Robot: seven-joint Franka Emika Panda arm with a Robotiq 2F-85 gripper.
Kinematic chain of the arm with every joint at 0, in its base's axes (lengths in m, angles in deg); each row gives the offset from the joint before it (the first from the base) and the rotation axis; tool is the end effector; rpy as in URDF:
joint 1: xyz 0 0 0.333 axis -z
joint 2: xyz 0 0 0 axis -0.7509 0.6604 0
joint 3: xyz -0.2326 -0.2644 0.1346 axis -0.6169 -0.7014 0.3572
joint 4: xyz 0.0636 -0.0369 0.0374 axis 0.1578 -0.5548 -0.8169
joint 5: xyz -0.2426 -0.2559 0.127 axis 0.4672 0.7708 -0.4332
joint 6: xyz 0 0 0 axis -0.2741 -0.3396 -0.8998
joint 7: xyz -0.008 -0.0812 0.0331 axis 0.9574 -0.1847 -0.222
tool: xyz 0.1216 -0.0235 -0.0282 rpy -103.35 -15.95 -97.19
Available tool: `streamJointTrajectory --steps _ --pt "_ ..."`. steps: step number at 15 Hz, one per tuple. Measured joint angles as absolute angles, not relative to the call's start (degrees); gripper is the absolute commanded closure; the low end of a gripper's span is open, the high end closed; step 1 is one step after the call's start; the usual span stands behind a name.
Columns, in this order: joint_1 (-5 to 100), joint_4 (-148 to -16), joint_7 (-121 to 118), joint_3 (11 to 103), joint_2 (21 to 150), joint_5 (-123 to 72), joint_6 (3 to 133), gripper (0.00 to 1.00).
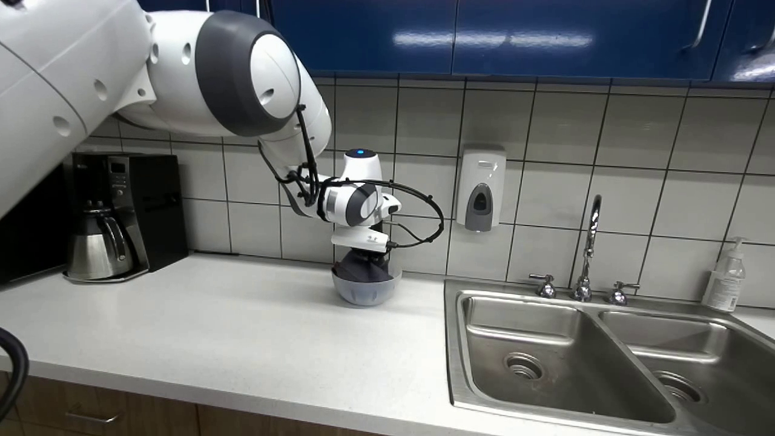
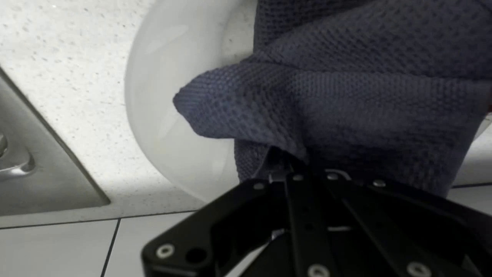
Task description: Take the towel out of the bowl.
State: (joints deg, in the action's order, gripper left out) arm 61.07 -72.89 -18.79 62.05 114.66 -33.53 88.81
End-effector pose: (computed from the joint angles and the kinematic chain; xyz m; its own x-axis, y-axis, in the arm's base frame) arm 0.7816 -0.1632 0.2976 0.8934 -0.0522 0.4463 -0.0650 -0.9978 0.0134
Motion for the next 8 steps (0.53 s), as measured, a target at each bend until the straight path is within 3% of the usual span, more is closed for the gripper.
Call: streamJointTrajectory --steps 8 --pt "57.3 -84.9 -17.4 60.2 105.4 -32.7 93.8 0.99"
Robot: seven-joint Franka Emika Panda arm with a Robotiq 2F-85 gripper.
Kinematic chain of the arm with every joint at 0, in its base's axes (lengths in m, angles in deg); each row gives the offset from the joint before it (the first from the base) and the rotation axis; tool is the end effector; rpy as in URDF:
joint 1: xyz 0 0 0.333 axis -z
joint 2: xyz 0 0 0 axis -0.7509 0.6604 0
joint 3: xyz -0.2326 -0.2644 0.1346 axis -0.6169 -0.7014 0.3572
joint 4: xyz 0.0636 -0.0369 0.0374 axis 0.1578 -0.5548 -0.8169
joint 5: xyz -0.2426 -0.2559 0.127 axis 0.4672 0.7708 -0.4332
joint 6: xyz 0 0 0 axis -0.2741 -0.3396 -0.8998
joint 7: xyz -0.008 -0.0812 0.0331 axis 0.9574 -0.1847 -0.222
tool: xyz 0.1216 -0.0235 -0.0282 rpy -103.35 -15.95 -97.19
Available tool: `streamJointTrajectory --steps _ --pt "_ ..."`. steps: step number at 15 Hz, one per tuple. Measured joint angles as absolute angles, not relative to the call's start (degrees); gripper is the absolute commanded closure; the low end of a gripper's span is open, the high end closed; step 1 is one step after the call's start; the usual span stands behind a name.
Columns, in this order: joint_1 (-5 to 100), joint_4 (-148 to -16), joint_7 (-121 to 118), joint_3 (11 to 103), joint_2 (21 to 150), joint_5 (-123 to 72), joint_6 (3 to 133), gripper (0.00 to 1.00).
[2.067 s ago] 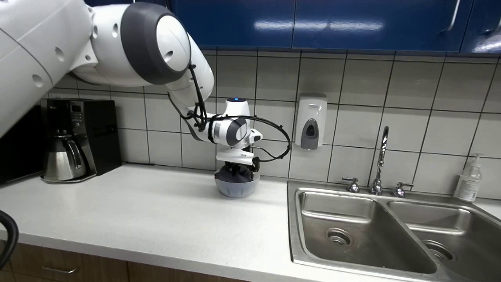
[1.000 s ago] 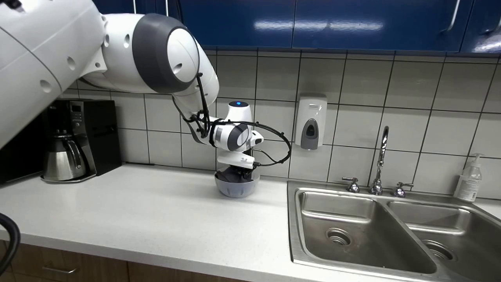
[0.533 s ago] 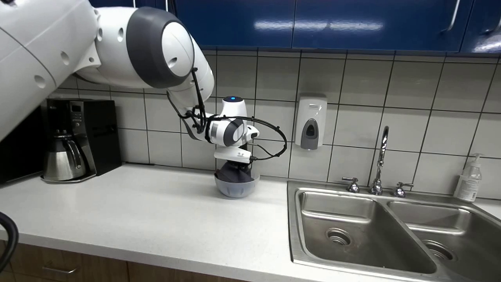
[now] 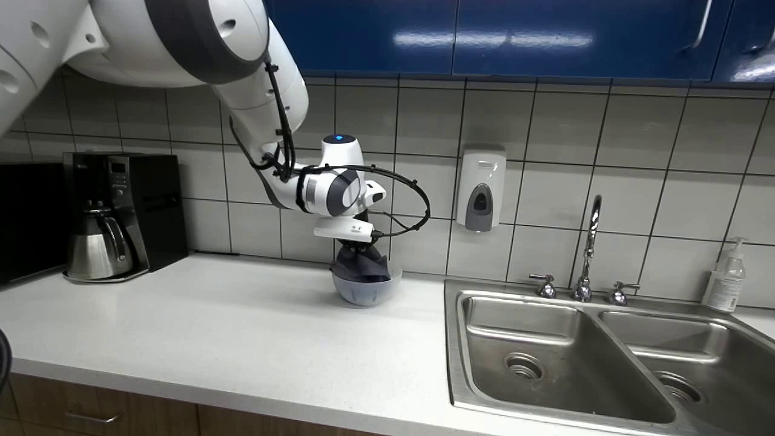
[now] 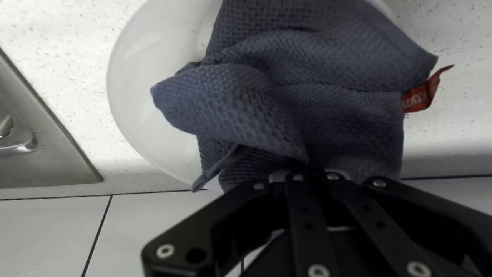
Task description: Take the towel out of the bowl.
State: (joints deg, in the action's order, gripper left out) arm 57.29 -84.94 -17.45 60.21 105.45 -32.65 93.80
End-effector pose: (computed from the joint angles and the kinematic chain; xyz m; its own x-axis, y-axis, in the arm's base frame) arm 0.7453 -0.1243 0.3360 0.8800 -0.0143 0.4748 -0.0404 -0.9982 0.0448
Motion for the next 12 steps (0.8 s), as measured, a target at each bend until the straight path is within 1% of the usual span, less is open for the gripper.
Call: streamJointTrajectory --steps 12 --pt "55.0 -112.5 -14.4 57.2 81.5 -29.2 93.8 0.99"
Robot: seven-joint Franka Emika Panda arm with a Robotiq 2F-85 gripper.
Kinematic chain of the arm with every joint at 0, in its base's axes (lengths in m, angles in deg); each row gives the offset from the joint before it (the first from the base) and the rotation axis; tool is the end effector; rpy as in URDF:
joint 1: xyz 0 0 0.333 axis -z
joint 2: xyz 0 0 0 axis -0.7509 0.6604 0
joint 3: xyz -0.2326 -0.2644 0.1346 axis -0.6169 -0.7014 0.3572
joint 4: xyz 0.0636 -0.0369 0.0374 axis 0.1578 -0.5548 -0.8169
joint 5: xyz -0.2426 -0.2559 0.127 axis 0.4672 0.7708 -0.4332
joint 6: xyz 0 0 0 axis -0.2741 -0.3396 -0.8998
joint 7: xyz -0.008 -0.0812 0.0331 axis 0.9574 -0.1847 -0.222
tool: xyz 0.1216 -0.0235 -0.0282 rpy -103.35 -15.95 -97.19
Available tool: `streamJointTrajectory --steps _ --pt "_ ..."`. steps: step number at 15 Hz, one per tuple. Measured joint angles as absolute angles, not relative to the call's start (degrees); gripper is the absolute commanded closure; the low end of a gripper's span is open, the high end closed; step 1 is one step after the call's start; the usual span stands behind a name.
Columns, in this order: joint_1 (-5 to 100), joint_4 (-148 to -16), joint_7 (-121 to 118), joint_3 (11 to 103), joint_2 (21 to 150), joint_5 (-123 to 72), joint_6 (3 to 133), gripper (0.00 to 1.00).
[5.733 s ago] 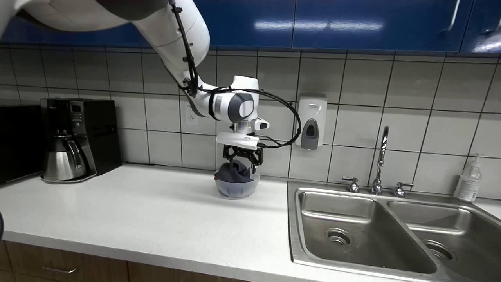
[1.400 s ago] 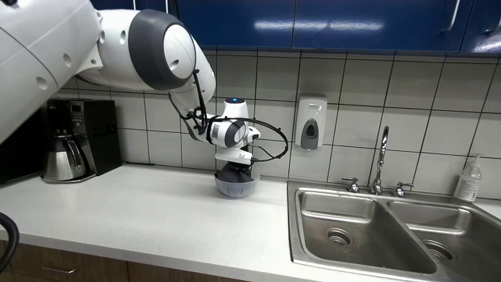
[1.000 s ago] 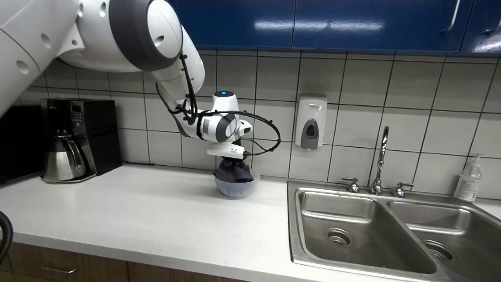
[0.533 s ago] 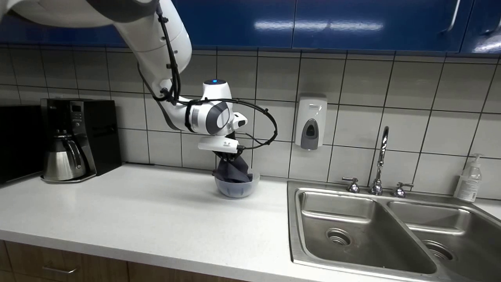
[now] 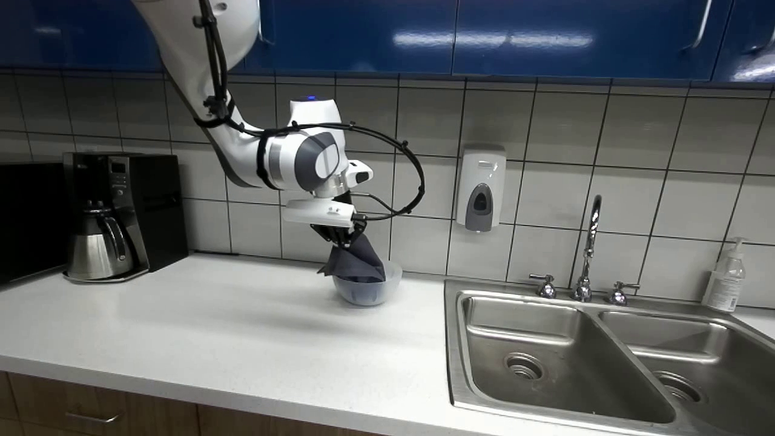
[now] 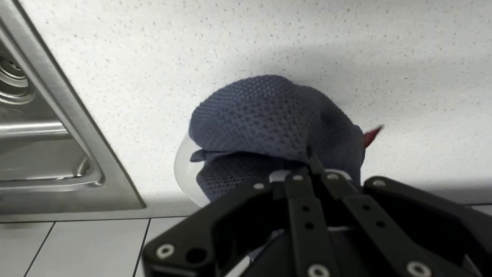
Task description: Take the towel out of the bowl.
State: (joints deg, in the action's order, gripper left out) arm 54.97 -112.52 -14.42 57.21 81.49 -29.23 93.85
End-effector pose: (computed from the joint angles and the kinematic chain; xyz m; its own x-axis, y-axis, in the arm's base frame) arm 0.6013 -0.1055 0.4033 0.9090 -0.0255 0.4160 -0.0566 -0.9964 0.0628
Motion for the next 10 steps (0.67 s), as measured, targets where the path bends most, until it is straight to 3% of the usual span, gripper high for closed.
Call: streamJointTrajectory --steps 10 --pt "53.7 -125.5 -4.8 56.1 67.2 -18.6 93.8 0.99"
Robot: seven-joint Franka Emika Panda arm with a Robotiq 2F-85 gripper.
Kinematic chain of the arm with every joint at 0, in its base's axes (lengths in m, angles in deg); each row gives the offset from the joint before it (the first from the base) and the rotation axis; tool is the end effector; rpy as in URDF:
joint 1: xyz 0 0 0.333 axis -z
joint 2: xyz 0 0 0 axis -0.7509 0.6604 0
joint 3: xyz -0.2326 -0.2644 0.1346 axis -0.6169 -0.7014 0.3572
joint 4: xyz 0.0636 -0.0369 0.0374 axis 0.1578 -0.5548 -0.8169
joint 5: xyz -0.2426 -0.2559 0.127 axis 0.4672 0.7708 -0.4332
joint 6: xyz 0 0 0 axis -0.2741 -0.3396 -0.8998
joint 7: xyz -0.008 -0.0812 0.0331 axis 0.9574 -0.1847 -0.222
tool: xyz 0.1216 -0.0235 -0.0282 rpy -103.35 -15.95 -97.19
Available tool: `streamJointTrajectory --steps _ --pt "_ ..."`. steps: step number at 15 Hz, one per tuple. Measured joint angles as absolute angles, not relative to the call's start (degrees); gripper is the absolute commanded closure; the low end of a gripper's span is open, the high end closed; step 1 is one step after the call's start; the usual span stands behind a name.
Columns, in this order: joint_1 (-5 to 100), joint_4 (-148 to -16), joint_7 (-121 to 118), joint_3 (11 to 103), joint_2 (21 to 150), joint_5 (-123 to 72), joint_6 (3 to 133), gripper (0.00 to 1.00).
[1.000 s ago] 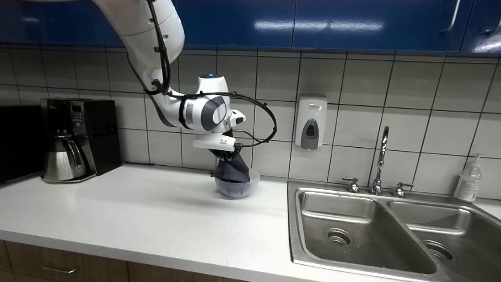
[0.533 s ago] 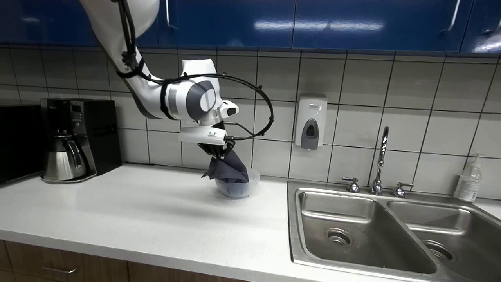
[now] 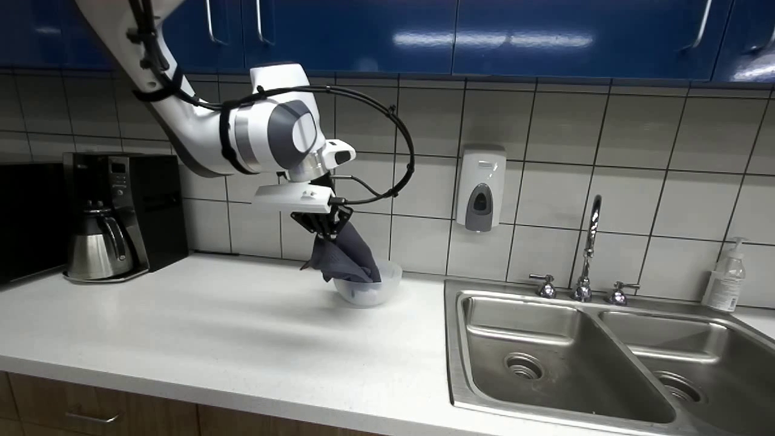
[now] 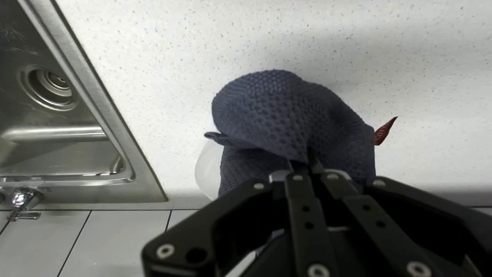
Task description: Take the towel out of the bowl.
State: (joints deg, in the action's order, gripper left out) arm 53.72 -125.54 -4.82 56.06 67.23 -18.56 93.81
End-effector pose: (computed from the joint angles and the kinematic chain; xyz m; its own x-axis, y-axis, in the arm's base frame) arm 0.5179 -0.0845 0.4413 0.9013 -0.0235 0.4325 -0.0777 -0.9911 0.1082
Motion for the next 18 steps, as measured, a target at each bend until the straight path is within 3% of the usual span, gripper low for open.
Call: streamJointTrajectory --steps 9,18 --pt "53.7 -132.3 4.7 60.8 58.0 -14.1 90.6 0.99" --pt "50.9 -133.1 12.5 65.7 59.2 -16.4 85.8 0.99"
